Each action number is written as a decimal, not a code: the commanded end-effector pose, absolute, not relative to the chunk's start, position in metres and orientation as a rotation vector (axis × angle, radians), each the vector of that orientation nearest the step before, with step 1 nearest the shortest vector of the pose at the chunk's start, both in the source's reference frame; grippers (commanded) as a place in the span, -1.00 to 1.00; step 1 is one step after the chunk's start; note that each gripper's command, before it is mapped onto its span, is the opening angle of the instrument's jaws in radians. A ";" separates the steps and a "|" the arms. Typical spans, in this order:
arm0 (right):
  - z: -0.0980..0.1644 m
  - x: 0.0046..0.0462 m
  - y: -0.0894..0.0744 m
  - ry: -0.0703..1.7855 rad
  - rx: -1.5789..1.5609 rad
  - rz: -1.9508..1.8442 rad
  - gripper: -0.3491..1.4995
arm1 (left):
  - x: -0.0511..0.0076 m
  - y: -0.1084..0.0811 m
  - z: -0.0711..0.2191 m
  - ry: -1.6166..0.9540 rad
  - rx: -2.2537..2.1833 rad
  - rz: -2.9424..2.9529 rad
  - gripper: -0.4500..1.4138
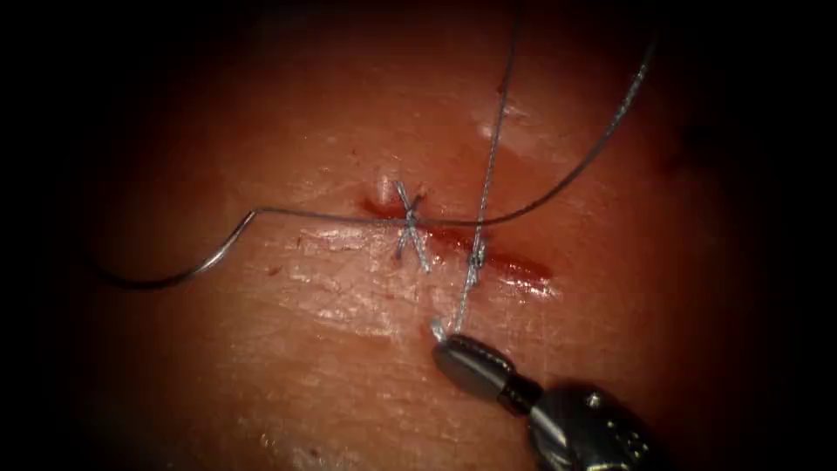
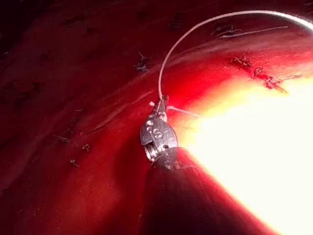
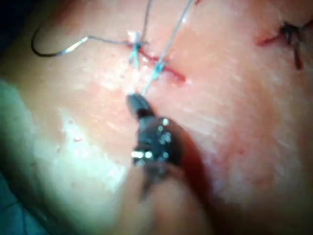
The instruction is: Wound Closure
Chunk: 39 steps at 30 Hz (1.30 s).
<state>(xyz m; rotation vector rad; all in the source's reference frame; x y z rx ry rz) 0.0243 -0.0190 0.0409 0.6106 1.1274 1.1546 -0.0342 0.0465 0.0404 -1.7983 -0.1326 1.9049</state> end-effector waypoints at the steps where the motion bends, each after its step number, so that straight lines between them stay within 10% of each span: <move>1: 0.041 0.0250 -0.019 1.128 0.616 1.150 -1.00 | -0.0347 0.047 0.041 -0.125 -1.798 1.904 -1.00; 11: 0.040 0.0254 -0.018 1.178 0.590 1.121 -0.98 | -0.0347 0.046 0.039 -0.179 -1.828 1.903 -1.00; 14: 0.039 0.0256 -0.018 1.190 0.579 1.053 0.13 | -0.0346 0.045 0.037 -0.206 -1.847 1.903 -1.00; 18: 0.036 0.0241 -0.019 1.202 0.585 0.973 0.34 | -0.0344 0.044 0.033 -0.232 -1.892 1.904 -1.00; 39: 0.037 0.0197 -0.003 1.141 0.343 0.984 0.49 | -0.0354 0.040 0.014 -0.352 -2.131 1.858 -1.00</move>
